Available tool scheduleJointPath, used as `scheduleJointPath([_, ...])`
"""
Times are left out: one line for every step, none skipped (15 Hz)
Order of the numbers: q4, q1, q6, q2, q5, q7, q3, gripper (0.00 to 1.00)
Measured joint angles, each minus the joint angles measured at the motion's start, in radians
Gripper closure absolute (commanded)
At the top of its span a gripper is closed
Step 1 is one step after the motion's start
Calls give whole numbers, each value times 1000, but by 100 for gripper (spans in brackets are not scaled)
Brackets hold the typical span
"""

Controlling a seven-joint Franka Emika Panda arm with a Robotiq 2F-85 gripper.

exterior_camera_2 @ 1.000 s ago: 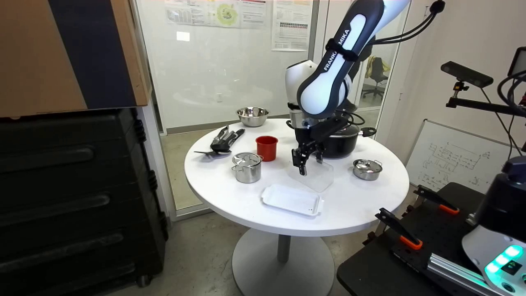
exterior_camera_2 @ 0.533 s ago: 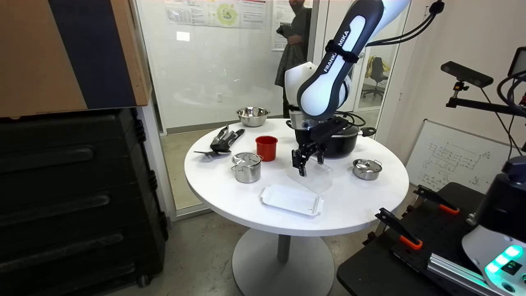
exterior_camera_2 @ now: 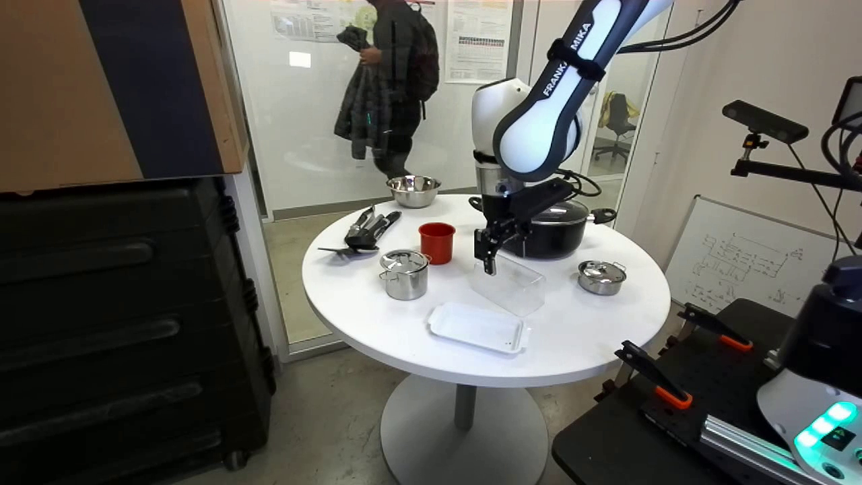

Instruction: Put the clear bowl on the table

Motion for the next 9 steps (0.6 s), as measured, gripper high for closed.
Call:
scheduleJointPath([-17,1,7,-25,0,0,4,0])
scheduleJointPath([-35,2,16,-51,0,-2,9,0])
scheduleJointPath([-52,2,24,-76,0,-3,16,0])
scheduleJointPath([-69,2,29,-101,0,-4,23,0])
scheduleJointPath([-84,2,31,-124,0,-7,33,0])
scheduleJointPath([-97,2,31,-144,1,-9,44,0])
scheduleJointPath([-108,2,31,-162,2,-14,56,0])
scheduleJointPath([-116,2,31,-176,3,-18,67,0])
scheduleJointPath([-123,2,31,-185,3,-18,74,0])
